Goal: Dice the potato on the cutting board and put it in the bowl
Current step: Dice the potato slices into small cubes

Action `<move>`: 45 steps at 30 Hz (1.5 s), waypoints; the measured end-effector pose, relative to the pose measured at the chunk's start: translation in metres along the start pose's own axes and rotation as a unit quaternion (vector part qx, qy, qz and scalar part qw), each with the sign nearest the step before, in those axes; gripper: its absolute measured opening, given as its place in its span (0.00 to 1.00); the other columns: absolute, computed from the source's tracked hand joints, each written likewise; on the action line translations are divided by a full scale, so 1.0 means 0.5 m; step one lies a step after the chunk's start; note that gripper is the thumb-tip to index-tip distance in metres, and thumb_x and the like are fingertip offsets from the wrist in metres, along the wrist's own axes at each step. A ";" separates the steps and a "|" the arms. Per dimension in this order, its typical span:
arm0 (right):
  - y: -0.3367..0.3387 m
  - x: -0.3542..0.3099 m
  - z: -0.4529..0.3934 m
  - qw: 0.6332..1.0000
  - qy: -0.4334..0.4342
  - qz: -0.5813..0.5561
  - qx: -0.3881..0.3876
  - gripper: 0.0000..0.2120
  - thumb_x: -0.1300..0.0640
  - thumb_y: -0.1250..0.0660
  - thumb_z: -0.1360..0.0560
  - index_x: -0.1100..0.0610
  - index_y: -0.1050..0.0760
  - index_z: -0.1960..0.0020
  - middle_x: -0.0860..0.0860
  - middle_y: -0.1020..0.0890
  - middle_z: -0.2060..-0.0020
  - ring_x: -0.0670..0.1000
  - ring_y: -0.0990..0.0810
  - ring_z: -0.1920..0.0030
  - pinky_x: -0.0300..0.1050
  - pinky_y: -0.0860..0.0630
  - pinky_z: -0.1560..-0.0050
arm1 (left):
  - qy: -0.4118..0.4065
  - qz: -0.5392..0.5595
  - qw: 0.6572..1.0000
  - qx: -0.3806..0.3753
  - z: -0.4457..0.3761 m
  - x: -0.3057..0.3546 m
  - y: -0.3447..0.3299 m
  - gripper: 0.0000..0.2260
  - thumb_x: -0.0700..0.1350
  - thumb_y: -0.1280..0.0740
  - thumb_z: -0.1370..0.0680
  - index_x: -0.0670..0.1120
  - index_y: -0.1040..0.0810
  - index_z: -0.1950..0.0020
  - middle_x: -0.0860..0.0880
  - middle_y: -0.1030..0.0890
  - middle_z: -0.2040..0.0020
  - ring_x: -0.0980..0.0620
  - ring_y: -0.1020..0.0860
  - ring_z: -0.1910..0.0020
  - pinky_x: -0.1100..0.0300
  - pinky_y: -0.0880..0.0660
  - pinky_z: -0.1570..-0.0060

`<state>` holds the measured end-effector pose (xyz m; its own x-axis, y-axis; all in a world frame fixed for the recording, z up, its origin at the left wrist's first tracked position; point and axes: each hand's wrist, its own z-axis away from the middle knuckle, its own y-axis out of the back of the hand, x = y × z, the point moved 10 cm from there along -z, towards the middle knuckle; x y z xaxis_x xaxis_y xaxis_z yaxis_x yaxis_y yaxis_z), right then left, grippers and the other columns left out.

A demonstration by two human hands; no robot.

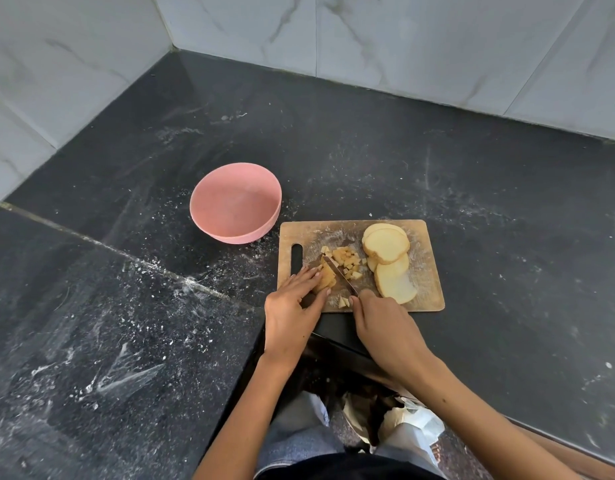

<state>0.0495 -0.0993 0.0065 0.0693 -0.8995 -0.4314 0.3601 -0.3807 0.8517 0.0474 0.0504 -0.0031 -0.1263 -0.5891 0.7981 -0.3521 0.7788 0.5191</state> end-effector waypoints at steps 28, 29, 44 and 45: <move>-0.009 -0.004 -0.026 1.000 0.001 0.004 0.024 0.15 0.49 0.51 0.17 0.58 0.31 0.49 0.57 0.20 0.58 0.59 0.21 0.56 0.47 0.34 0.64 | -0.039 -0.038 0.998 0.030 0.007 0.007 -0.011 0.10 0.41 0.25 0.28 0.41 0.16 0.48 0.47 0.16 0.47 0.50 0.19 0.43 0.52 0.26 0.39; -0.012 -0.007 -0.027 1.000 0.003 0.006 0.023 0.15 0.50 0.51 0.17 0.58 0.31 0.49 0.57 0.19 0.58 0.59 0.20 0.56 0.47 0.34 0.64 | -0.038 -0.040 0.998 0.028 0.007 0.008 -0.011 0.10 0.42 0.26 0.28 0.41 0.16 0.48 0.47 0.16 0.47 0.50 0.19 0.43 0.51 0.26 0.39; -0.033 -0.023 -0.033 0.999 -0.014 0.041 -0.004 0.15 0.52 0.53 0.16 0.60 0.32 0.45 0.58 0.19 0.51 0.60 0.20 0.50 0.48 0.32 0.59 | -0.044 -0.051 0.998 0.004 0.006 0.009 -0.018 0.11 0.39 0.28 0.27 0.40 0.16 0.46 0.45 0.17 0.45 0.49 0.20 0.42 0.51 0.27 0.39; -0.034 -0.024 -0.034 0.999 -0.021 0.050 -0.007 0.14 0.53 0.52 0.16 0.60 0.32 0.44 0.58 0.20 0.50 0.60 0.20 0.49 0.48 0.32 0.59 | -0.046 -0.052 0.998 0.002 0.007 0.009 -0.019 0.11 0.38 0.28 0.27 0.40 0.17 0.46 0.45 0.17 0.45 0.49 0.20 0.42 0.52 0.27 0.38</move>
<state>0.0584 -0.0782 -0.0078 0.0676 -0.9411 -0.3313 0.3658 -0.2855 0.8858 0.0470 0.0394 -0.0054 -0.1732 -0.6845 0.7081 -0.3710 0.7114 0.5969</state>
